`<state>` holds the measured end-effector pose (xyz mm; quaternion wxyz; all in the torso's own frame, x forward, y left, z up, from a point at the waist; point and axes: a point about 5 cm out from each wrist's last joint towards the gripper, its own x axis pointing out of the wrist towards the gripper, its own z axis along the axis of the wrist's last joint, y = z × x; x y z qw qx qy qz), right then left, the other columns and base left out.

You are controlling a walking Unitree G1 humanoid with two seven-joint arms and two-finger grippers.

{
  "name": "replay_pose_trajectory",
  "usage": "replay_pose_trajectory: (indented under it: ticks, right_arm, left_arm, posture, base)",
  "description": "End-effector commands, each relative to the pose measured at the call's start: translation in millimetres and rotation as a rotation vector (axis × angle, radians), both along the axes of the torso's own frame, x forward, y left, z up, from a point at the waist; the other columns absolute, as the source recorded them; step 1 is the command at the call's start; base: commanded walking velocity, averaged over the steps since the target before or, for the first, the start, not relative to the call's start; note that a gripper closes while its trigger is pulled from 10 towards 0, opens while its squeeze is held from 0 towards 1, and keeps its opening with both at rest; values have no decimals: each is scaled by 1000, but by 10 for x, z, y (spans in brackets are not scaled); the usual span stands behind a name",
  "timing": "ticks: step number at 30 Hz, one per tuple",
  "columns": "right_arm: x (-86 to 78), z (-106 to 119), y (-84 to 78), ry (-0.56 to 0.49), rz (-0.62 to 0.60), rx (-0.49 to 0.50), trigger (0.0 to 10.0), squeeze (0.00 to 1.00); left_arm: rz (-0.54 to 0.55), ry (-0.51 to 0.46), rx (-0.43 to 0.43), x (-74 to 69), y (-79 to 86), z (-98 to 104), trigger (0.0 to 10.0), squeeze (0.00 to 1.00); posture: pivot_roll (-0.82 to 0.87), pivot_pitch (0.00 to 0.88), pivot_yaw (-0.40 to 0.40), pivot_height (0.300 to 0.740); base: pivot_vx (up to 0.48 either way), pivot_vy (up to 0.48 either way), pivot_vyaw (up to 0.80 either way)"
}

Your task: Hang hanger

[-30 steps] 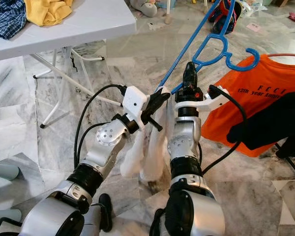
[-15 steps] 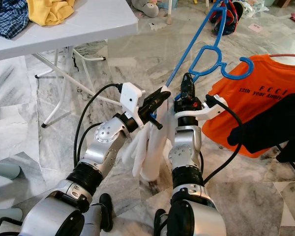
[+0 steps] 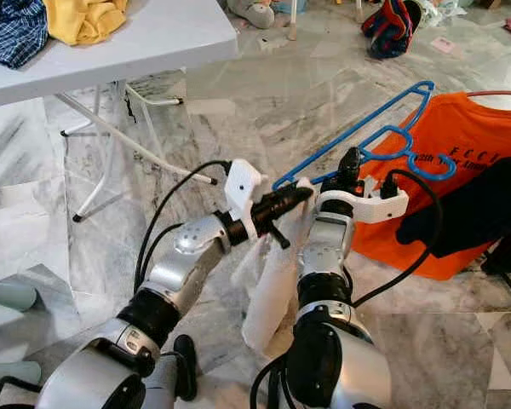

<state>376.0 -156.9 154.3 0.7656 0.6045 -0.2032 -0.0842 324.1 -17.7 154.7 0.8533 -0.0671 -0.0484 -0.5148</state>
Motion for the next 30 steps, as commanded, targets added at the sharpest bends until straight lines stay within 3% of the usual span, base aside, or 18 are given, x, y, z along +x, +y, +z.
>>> replay_pose_trajectory:
  ticks: [1, 3, 5, 9, 16, 19, 24, 27, 28, 30]
  right_arm:
    - [20, 92, 16, -31, -15, -35, 10000, 0]
    - [20, 106, -3, -35, -21, -58, 10000, 0]
    - [16, 150, -123, -30, -75, -147, 10000, 0]
    - [21, 197, -279, -17, -137, -164, 10000, 0]
    - [32, 321, -459, -40, -189, -202, 10000, 0]
    - [27, 356, -487, -51, -198, -273, 10000, 0]
    - [-18, 227, -443, 31, -152, -593, 10000, 0]
    - [-87, 8, -449, 137, -109, -795, 10000, 0]
    - [-155, -140, -483, 200, -94, -912, 10000, 0]
    - [-201, -276, -522, 272, -76, -941, 10000, 0]
  left_arm:
    - [-139, 50, -150, -321, -470, 64, 0, 0]
    - [-141, 53, -149, -325, -467, 60, 0, 0]
    - [-154, 58, -148, -341, -441, 40, 0, 0]
    - [-152, 85, -132, -335, -385, -34, 0, 0]
    - [-97, 133, -50, -303, -184, -316, 0, 0]
    - [-39, 156, 8, -291, -64, -478, 0, 0]
    - [177, 194, 87, -187, 236, -723, 0, 0]
    - [349, 181, 99, -89, 482, -759, 0, 0]
    - [430, 176, 94, -49, 620, -766, 0, 0]
    - [484, 177, 96, -30, 726, -781, 0, 0]
  posture:
    - [-1, 254, -22, 740]
    - [-1, 254, -22, 740]
    - [0, 253, -22, 740]
    - [1, 252, -21, 740]
    - [3, 251, -24, 740]
    - [4, 251, -25, 740]
    - [3, 248, -31, 740]
    - [6, 244, -38, 740]
    - [13, 242, -42, 740]
    - [13, 242, -42, 740]
  base:
    - [0, 0, 0]
    - [0, 0, 0]
    - [0, 0, 0]
    - [0, 0, 0]
    - [0, 0, 0]
    - [0, 0, 0]
    - [0, 0, 0]
    - [0, 0, 0]
    - [0, 0, 0]
    - [0, 0, 0]
